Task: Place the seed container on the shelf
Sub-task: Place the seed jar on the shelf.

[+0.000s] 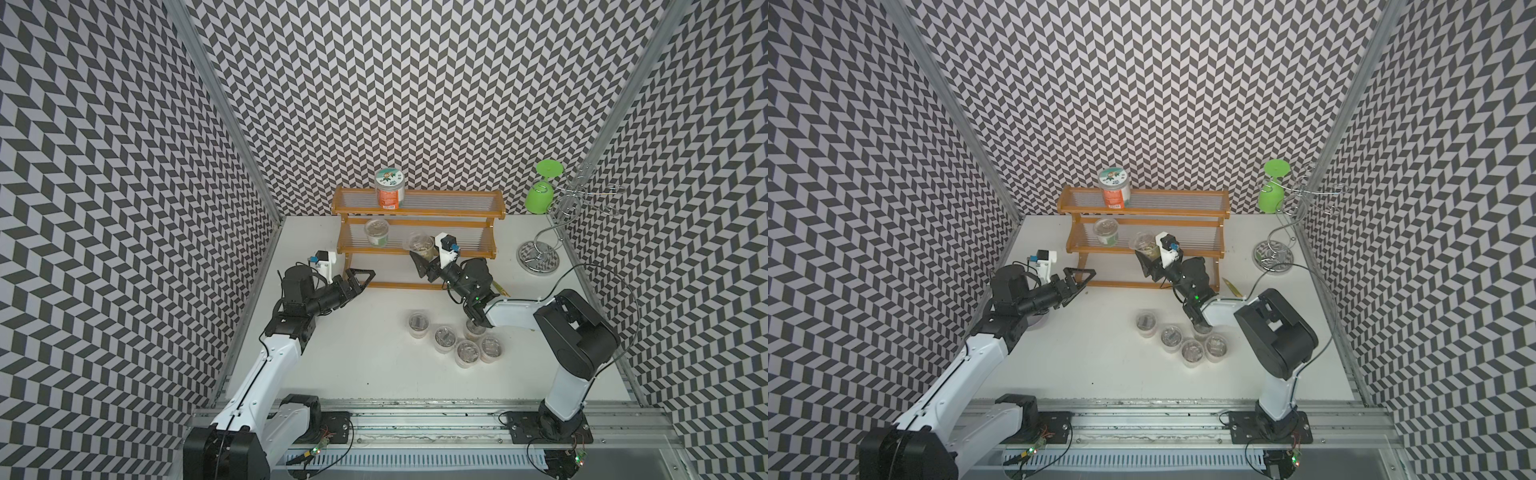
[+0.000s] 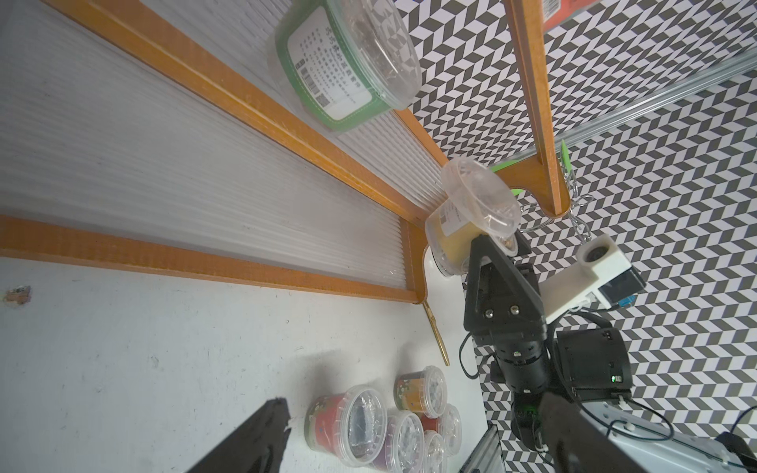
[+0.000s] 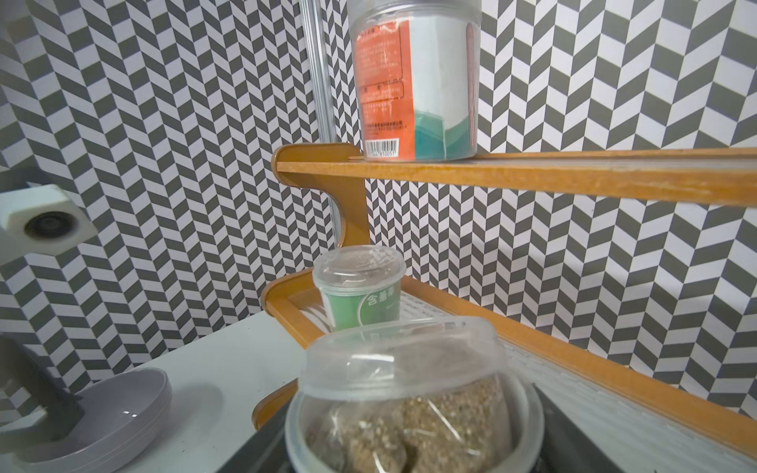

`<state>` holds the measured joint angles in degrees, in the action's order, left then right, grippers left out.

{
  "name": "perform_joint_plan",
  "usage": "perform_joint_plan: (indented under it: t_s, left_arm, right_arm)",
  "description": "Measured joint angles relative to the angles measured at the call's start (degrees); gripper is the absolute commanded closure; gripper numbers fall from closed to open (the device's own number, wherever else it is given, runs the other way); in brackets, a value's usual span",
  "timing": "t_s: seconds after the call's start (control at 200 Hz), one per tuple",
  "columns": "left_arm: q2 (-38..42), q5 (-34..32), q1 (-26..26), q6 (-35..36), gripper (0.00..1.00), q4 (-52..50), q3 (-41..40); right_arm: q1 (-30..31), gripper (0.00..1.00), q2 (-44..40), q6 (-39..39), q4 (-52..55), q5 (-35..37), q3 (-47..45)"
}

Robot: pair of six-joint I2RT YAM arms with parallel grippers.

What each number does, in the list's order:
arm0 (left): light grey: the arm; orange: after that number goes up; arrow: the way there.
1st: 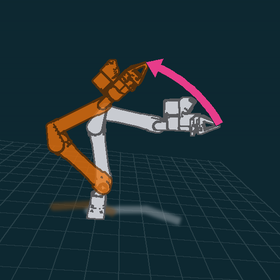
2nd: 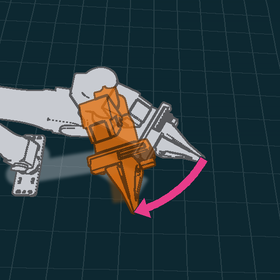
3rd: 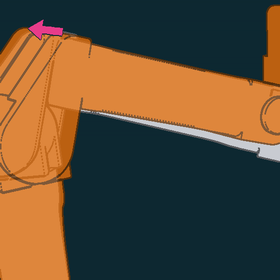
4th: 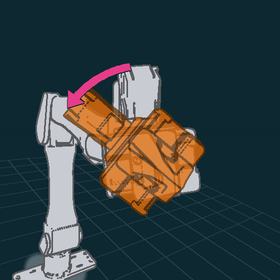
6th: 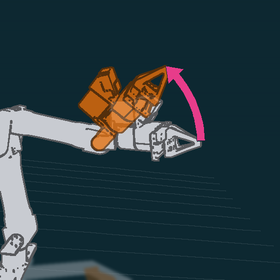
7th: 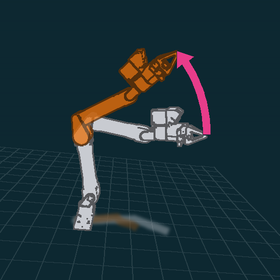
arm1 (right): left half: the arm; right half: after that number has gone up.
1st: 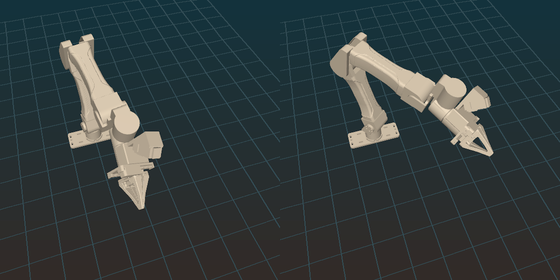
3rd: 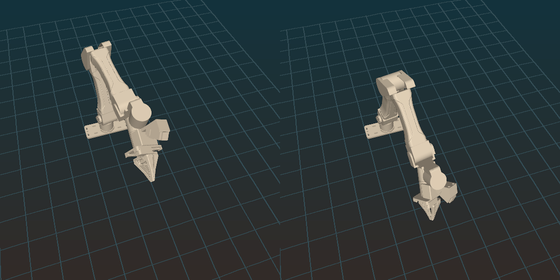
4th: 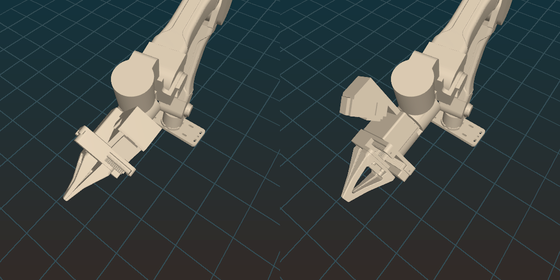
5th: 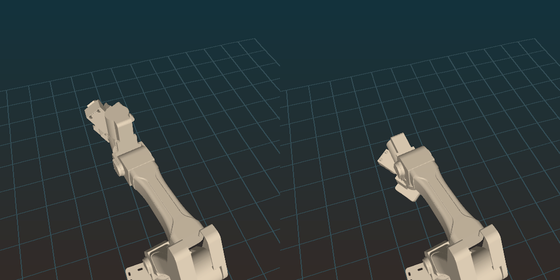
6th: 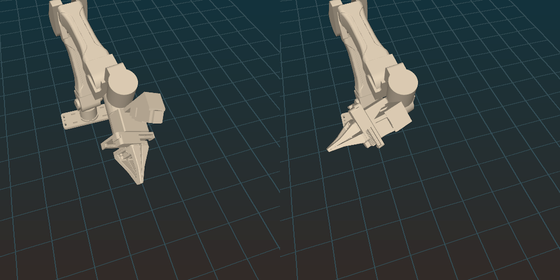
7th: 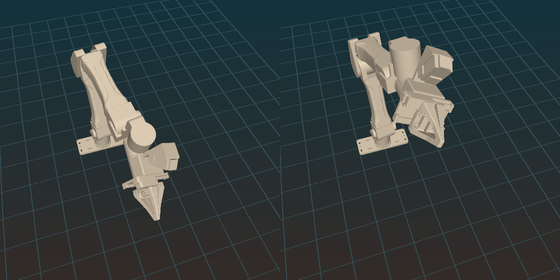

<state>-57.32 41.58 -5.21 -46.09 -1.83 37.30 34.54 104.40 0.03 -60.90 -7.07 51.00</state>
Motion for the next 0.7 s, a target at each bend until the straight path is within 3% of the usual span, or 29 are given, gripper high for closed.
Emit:
perform_joint_plan:
  t_s: [0.701]
  left_arm:
    - [-2.71, 0.61, 0.00, 0.92, 0.00, 0.15, 0.00]
  right_arm:
    - [-3.06, 0.23, 9.16, -2.58, -2.62, 1.25, 8.44]
